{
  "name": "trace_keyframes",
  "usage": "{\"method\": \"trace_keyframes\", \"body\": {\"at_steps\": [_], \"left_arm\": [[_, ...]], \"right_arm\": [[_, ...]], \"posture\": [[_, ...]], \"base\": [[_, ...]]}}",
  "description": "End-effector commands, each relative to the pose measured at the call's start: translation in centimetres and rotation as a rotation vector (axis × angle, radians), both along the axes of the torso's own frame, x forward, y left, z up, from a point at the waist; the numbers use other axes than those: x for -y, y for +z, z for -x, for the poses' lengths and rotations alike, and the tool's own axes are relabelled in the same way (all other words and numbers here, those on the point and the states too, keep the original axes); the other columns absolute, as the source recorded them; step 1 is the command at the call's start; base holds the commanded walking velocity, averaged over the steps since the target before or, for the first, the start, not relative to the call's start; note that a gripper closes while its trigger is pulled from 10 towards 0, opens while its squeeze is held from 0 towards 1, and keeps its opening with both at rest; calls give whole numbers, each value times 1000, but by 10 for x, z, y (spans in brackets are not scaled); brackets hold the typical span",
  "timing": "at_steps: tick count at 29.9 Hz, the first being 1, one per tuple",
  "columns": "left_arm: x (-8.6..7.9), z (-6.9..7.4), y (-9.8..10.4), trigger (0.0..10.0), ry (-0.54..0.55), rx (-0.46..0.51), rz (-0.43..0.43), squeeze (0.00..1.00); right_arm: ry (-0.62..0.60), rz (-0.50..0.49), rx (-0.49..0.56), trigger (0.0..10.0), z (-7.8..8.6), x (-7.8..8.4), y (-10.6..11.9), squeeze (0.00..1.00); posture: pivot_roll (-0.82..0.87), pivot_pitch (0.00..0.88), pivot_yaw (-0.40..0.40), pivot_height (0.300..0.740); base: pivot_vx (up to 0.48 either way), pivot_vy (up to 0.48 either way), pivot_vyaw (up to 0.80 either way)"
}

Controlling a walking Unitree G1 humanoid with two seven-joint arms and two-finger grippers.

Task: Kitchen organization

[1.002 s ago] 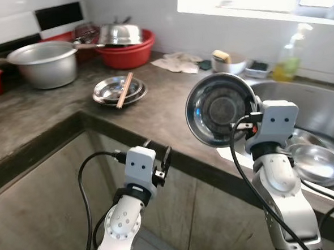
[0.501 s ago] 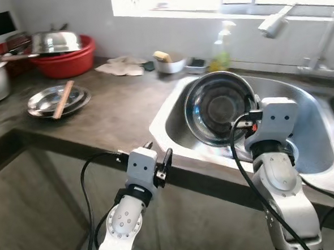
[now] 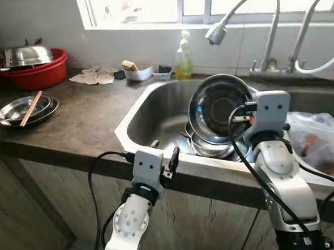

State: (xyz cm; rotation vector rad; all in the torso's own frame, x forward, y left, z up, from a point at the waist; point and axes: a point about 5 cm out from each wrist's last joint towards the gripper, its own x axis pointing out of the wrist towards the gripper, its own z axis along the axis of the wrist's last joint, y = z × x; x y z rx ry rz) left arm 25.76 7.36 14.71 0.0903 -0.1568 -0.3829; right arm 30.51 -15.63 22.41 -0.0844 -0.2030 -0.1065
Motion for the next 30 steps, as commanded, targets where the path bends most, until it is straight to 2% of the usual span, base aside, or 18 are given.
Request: {"method": "trace_keyframes", "body": {"at_steps": [1, 6, 7, 10, 13, 14, 15, 18, 20, 23, 25, 30], "left_arm": [[-4, 0, 1, 10000, 18, -3, -1, 0], [-2, 3, 1, 10000, 11, -8, 6, 0], [-2, 5, 1, 10000, 12, -10, 8, 0], [-2, 7, 2, 10000, 12, -15, 6, 0], [-5, 13, 1, 10000, 19, -26, 1, 0], [-5, 13, 1, 10000, 19, -26, 1, 0], [-6, 15, 0, 10000, 22, -33, 0, 0], [-6, 22, 0, 10000, 23, -43, -1, 0], [-6, 24, 0, 10000, 23, -47, -2, 0], [-6, 29, 0, 10000, 26, -57, -3, 0], [-7, 32, 0, 10000, 29, -67, -6, 0], [-8, 36, 0, 10000, 27, -78, -10, 0]], "right_arm": [[0, 9, -17, 10000, -10, 0, 6, 0], [3, 34, -107, 10000, -35, 4, 2, 0], [-6, 45, -154, 10000, -49, 8, 0, 0], [-2, 20, -176, 10000, -58, 10, 1, 0], [1, 17, -203, 10000, -75, 13, 6, 0], [1, 17, -203, 10000, -75, 13, 6, 0], [-4, -16, -217, 10000, -84, 15, 7, 0], [-12, -45, -259, 10000, -96, 19, 5, 0], [-10, -56, -275, 10000, -98, 20, 3, 0], [-7, -95, -353, 10000, -103, 21, -8, 0], [-7, -133, -446, 10000, -103, 22, -25, 0], [-5, -163, -522, 10000, -102, 23, -42, 0]], "posture": [[24, 0, -48, 740], [26, 0, -46, 740], [31, 9, -55, 740], [36, 21, -56, 740], [49, 50, -62, 740], [49, 50, -62, 740], [52, 62, -64, 740], [64, 92, -71, 740], [68, 99, -68, 740], [82, 117, -82, 740], [86, 124, -83, 740], [91, 127, -87, 740]], "base": [[0, 0, 0], [0, 0, 0], [0, 0, 0], [0, 0, 0], [0, 0, 0], [0, 0, 0], [0, 0, 0], [0, 0, 0], [0, 0, 0], [0, 0, 0], [0, 0, 0], [0, 0, 0]]}}
